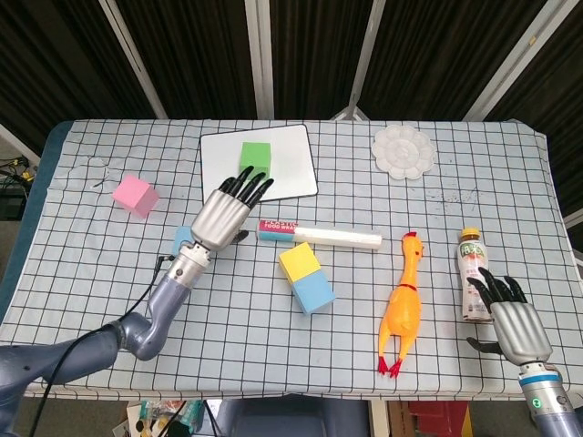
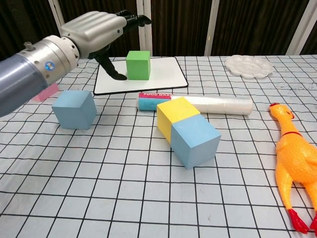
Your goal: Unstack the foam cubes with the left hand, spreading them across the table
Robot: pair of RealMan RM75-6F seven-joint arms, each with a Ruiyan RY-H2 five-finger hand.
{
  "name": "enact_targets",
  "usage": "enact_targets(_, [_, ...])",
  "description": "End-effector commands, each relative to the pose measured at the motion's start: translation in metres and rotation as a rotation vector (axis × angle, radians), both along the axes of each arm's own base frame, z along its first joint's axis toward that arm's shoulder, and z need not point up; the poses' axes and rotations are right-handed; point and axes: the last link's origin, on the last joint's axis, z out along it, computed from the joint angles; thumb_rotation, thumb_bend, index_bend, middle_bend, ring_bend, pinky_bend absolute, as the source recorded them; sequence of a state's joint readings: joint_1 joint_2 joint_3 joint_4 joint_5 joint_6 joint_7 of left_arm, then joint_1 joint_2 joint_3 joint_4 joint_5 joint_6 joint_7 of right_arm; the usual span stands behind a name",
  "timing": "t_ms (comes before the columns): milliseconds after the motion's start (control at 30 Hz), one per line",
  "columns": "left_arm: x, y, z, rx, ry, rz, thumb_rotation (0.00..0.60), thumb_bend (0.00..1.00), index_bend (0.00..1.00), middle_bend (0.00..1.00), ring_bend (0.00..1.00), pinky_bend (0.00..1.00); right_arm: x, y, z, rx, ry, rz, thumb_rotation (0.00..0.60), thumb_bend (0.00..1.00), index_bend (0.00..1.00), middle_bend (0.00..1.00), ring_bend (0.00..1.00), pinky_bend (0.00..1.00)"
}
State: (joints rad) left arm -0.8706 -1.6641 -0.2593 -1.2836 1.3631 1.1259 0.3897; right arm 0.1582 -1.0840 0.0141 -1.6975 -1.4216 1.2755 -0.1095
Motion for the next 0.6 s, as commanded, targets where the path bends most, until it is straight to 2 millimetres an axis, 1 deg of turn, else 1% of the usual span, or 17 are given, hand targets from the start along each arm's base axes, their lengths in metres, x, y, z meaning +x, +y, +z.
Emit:
enact_targets(33, [-0.021,-0.025,0.030,-0.145,-0.077,0.088,0.600,0.01,0.08,0.09,0.03,0.25,0.000,0.000,-0.001,0.001,0.001,-0.001,0.600,0.02,0.16,0.04,0.14,0.07])
enact_targets(133, [-0.015,-0.025,0.024,-0.220,-0.081,0.102,0.600,0.00,0.07,0.08,0.03,0.24,0.001,0.000,-0.002,0.005,0.002,-0.002,0.600,0.02,0.16,0.04,0.14,0.07])
enact_targets(233, [-0.006,-0.025,0.010,-0.283,-0.056,0.104,0.600,0.00,0.06,0.07,0.03,0.24,0.000,-0.001,-0.001,-0.001,0.000,-0.003,0.600,0.02,0.16,0.04,0.14,0.07])
enact_targets(367, [0.005,-0.026,-0.016,-0.347,0.021,0.092,0.600,0.00,0.05,0.07,0.02,0.23,-0.002,-0.001,0.003,-0.014,-0.004,-0.011,0.600,0.02,0.16,0.04,0.14,0.07])
enact_targets(600, [0.027,-0.032,-0.059,-0.460,0.105,0.086,0.600,0.00,0.05,0.05,0.00,0.17,-0.002,-0.001,0.007,-0.021,-0.013,-0.010,0.600,0.02,0.16,0.04,0.14,0.07])
